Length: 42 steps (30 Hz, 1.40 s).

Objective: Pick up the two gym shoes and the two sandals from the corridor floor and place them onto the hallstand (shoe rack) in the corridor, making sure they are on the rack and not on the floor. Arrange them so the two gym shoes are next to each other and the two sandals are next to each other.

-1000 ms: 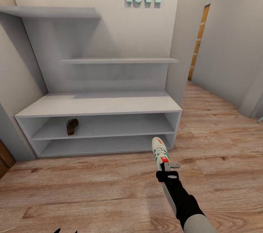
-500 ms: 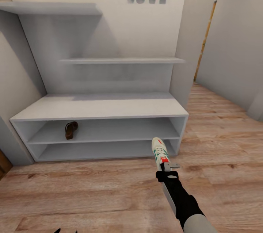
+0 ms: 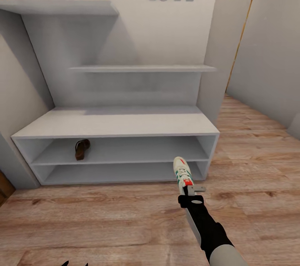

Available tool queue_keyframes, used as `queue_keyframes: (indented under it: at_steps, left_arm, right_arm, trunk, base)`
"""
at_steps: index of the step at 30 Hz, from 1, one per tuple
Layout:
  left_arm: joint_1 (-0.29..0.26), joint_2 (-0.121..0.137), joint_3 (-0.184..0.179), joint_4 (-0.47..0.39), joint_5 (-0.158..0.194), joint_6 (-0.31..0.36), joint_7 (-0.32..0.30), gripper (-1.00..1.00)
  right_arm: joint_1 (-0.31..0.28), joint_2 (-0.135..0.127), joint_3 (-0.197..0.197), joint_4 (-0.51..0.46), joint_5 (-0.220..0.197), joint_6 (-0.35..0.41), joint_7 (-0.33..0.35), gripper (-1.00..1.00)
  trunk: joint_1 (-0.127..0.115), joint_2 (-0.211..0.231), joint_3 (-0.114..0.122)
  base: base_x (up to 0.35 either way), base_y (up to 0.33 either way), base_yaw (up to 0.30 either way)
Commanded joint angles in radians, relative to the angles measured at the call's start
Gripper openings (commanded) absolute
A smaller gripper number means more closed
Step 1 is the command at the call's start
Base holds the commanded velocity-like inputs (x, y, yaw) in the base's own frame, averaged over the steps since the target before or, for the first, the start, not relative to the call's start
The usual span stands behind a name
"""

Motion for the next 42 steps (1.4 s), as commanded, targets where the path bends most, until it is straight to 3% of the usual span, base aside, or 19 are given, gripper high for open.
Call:
queue_keyframes:
  at_steps: [1, 42]
  left_arm:
    - [-0.001, 0.0, 0.002, 0.001, 0.008, 0.002, -0.01, 1.0]
    - [-0.001, -0.001, 0.009, 0.001, 0.012, 0.002, -0.009, 1.0]
  right_arm:
    - [0.0, 0.0, 0.0, -0.001, 0.008, 0.008, -0.001, -1.0]
    - [0.0, 0.0, 0.0, -0.001, 0.008, 0.006, -0.001, -1.0]
  trunk:
    - [0.0, 0.0, -0.001]
    - [0.0, 0.0, -0.001]
  base:
    - [0.06, 0.0, 0.001]
    - [0.228, -0.009, 0.0]
